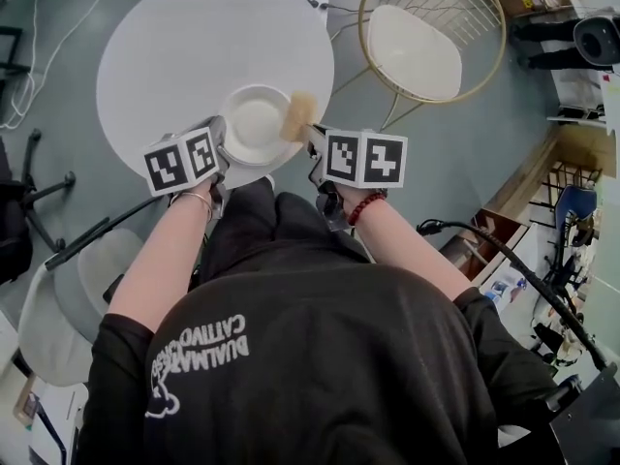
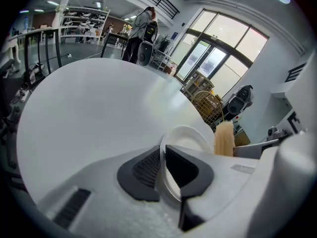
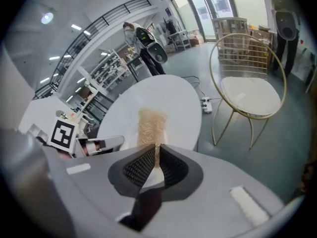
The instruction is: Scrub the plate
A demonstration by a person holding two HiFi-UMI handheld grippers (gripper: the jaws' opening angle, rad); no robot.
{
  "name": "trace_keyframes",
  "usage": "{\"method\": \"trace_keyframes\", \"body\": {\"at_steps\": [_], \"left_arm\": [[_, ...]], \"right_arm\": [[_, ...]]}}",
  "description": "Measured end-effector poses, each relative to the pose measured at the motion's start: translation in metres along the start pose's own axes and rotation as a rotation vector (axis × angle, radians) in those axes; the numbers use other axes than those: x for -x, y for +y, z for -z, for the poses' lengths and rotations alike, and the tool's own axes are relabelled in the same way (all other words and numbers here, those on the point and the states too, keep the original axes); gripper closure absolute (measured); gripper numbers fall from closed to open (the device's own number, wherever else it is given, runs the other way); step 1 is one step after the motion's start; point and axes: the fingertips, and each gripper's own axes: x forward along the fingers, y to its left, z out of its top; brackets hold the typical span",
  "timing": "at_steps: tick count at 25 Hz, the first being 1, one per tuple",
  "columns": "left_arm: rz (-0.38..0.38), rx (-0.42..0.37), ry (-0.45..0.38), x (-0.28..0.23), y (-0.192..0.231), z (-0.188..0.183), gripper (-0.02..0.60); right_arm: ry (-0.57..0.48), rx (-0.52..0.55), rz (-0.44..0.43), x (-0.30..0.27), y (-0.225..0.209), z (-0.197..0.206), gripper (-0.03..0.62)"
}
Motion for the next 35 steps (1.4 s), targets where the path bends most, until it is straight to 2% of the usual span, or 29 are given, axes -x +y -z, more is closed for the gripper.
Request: {"method": "trace_keyframes", "body": {"at_steps": [2, 4, 8, 11, 14, 22, 26, 31, 35], "left_arm": [[-0.006, 0.003, 0.001, 0.002, 0.001, 0.0, 0.543], [-0.01, 0.002, -0.002, 0.004, 0.002, 0.001, 0.541], [-0.01, -0.001, -0.001, 0.003, 0.001, 0.002, 0.543], [-0.005, -0.002, 0.007, 0.003, 0.0, 0.003, 0.543], [0.012, 0.005, 0.014, 0.003, 0.001, 0.003, 0.543], [0.044, 0.021, 0.021, 0.004, 0.002, 0.002, 0.548], [0.046, 0.023, 0.025, 0.004, 0.004, 0.002, 0.548], [0.053, -0.024, 0.052, 0.002, -0.001, 0.006, 0.545], [0.051, -0.026, 0.052, -0.001, -0.002, 0.006, 0.545]], "right_arm": [[-0.004, 0.05, -0.117, -0.005, 0.034, -0.004, 0.557], [0.064, 0.094, -0.204, -0.018, 0.061, 0.006, 0.557], [0.192, 0.153, -0.243, -0.044, 0.079, 0.028, 0.556], [0.235, 0.124, -0.284, -0.058, 0.087, 0.036, 0.556], [0.246, 0.128, -0.266, -0.067, 0.081, 0.038, 0.556], [0.239, 0.251, -0.147, -0.07, 0.054, 0.038, 0.553], [0.244, 0.25, -0.125, -0.064, 0.043, 0.042, 0.549], [0.234, 0.227, -0.112, -0.056, 0.03, 0.045, 0.546], [0.217, 0.237, -0.09, -0.05, 0.02, 0.044, 0.546]]}}
